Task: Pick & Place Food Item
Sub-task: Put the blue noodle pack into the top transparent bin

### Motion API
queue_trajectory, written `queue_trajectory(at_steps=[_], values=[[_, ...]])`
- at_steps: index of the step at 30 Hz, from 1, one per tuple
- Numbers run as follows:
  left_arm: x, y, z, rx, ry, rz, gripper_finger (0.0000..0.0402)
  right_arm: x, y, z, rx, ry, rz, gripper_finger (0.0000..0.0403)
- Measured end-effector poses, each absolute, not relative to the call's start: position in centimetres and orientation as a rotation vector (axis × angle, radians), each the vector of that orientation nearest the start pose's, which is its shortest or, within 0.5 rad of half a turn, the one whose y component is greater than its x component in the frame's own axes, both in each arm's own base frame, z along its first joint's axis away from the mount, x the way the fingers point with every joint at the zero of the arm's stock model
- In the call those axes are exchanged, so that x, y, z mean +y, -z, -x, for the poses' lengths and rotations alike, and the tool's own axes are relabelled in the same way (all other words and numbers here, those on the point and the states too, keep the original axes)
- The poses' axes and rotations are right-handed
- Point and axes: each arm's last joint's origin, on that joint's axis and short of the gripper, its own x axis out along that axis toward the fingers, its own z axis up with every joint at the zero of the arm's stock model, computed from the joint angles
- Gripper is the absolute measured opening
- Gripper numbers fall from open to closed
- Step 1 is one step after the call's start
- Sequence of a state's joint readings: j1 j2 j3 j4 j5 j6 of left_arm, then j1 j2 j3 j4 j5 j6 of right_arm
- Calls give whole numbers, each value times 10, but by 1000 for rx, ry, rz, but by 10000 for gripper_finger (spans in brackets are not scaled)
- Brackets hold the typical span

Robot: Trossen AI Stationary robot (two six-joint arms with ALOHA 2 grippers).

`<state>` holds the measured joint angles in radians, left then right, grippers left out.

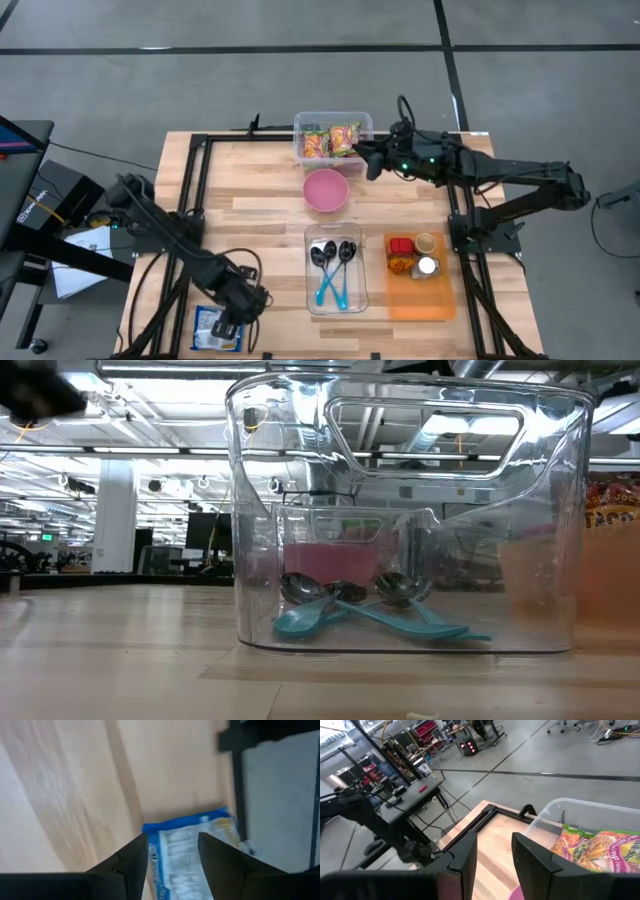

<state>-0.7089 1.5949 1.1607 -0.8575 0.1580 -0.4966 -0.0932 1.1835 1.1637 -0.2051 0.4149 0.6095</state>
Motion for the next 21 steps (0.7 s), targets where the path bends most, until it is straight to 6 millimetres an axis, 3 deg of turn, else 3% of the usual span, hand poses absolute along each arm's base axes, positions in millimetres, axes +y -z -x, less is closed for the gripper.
queue_trajectory(at_steps=[7, 15, 21], values=[[-187, -173, -213, 1451, 413, 191, 160, -25, -386, -249, 74, 521, -558, 116], [-176, -143, -198, 1422, 443, 306, 153, -22, -391, -232, 97, 524, -559, 116], [-170, -131, -191, 1435, 428, 324, 154, -22, -390, -230, 104, 530, -557, 116]])
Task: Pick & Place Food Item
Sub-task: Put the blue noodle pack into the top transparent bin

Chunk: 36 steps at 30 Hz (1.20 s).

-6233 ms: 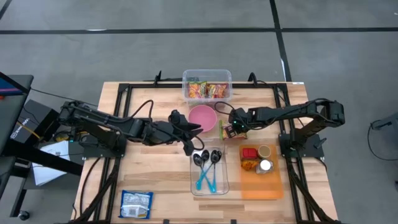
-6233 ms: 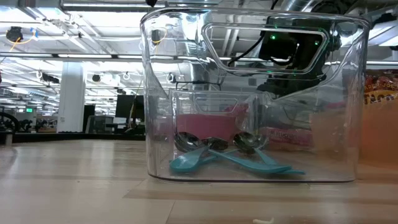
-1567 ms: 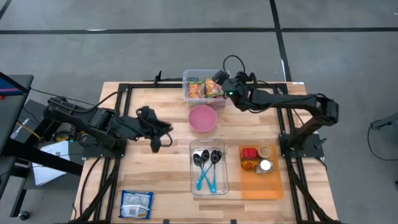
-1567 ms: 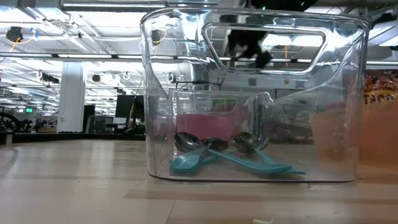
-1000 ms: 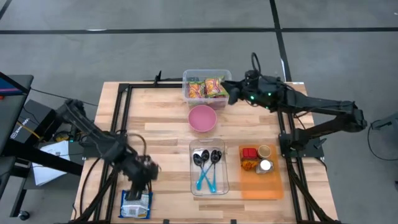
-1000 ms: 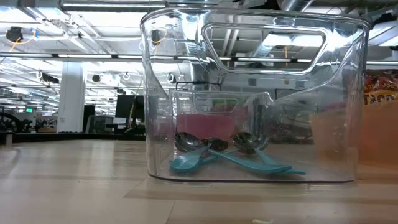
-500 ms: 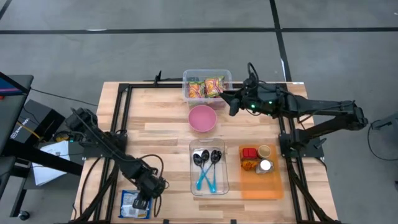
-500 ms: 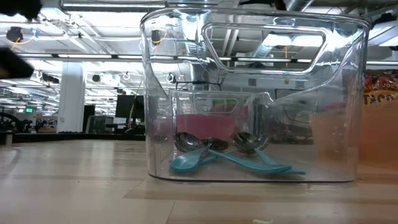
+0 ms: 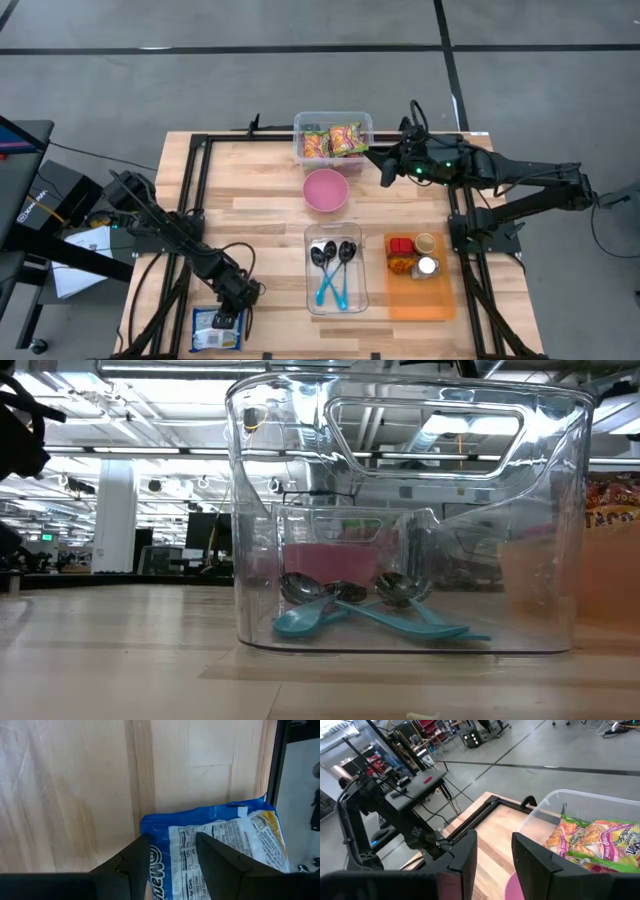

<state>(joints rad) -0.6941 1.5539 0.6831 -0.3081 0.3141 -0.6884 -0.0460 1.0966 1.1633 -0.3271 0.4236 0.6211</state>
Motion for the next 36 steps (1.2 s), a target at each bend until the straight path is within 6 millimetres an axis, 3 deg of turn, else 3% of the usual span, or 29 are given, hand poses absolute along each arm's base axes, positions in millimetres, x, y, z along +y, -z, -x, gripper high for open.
queue_trajectory(at_steps=[4, 12, 21, 36], values=[[-168, -134, -191, 1419, 423, 341, 154, -23, -389, -231, 108, 533, -566, 116], [-158, -161, -193, 1232, 365, 374, 154, -23, -389, -231, 108, 533, -565, 116], [-151, -137, -181, 1287, 366, 438, 154, -25, -388, -231, 122, 546, -560, 116], [-163, -125, -171, 1325, 387, 464, 154, -23, -384, -230, 160, 548, -551, 116]])
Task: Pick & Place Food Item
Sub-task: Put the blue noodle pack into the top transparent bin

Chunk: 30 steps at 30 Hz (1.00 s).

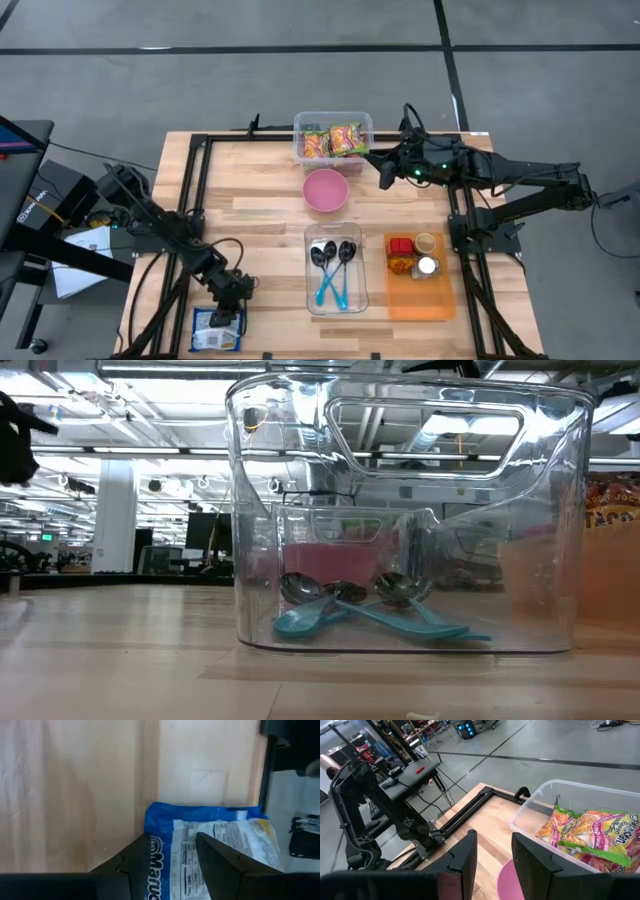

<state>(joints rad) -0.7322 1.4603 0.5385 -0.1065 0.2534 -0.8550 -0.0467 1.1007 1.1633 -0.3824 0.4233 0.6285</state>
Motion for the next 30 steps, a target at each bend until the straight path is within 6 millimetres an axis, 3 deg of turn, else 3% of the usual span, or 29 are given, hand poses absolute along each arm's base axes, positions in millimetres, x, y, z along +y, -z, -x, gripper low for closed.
queue_trajectory(at_steps=[10, 14, 20, 30], values=[[-169, -112, -178, 1318, 353, 498, 148, -22, -384, -230, 167, 550, -550, 116], [-170, -108, -178, 1312, 304, 493, 112, -22, -383, -229, 179, 553, -551, 116], [-170, -106, -178, 1297, 246, 502, 16, -22, -380, -228, 207, 560, -552, 116], [-157, -125, -190, 1127, 180, 588, 2, -22, -380, -228, 208, 561, -551, 116]])
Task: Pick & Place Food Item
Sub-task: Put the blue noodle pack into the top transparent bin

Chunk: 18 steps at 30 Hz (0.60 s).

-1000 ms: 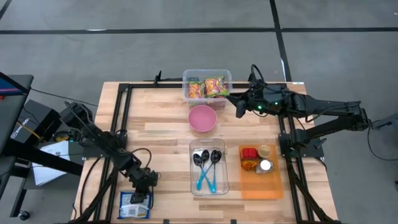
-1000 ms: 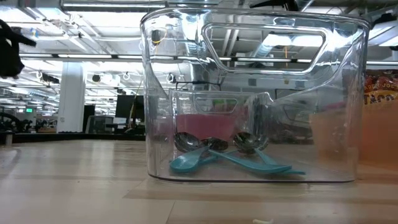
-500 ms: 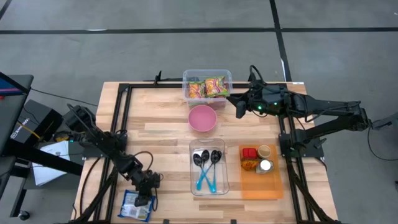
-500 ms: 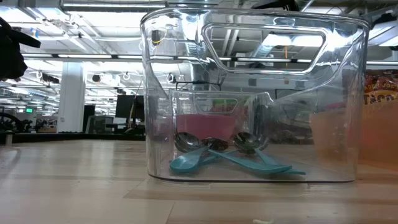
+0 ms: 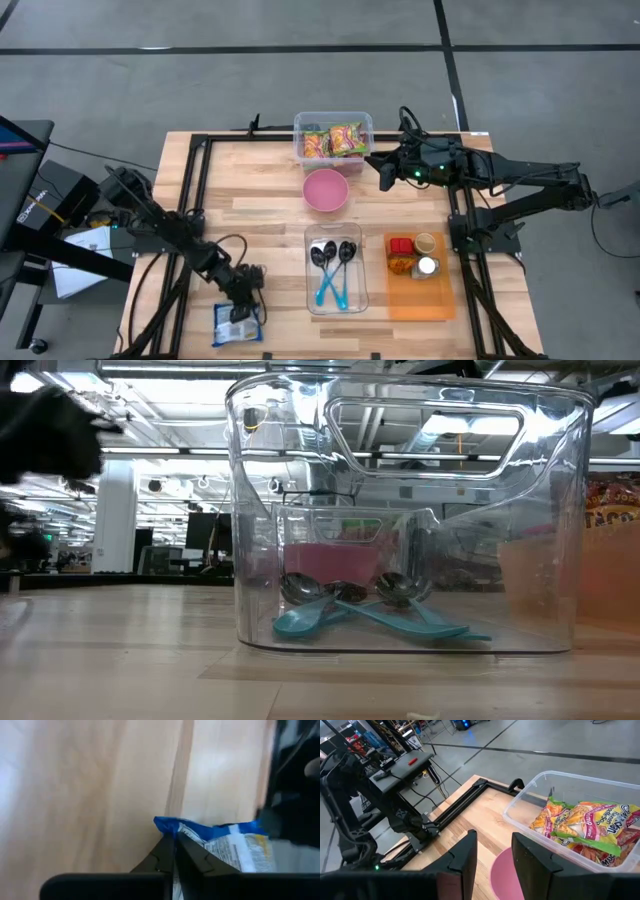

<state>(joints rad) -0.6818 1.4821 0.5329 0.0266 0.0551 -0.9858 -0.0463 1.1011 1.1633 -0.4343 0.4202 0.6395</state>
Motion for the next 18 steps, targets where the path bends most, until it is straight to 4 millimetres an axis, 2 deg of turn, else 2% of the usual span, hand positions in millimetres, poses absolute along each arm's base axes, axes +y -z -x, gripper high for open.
queue_trajectory(at_steps=[6, 12, 18], values=[[-129, -155, -192, 987, 49, 596, 1, -22, -380, -228, 208, 561, -550, 116], [-85, -190, -183, 767, -179, 536, 1, -24, -380, -228, 208, 565, -548, 116], [-47, -212, -171, 599, -402, 431, 0, -25, -380, -228, 207, 573, -543, 116]])
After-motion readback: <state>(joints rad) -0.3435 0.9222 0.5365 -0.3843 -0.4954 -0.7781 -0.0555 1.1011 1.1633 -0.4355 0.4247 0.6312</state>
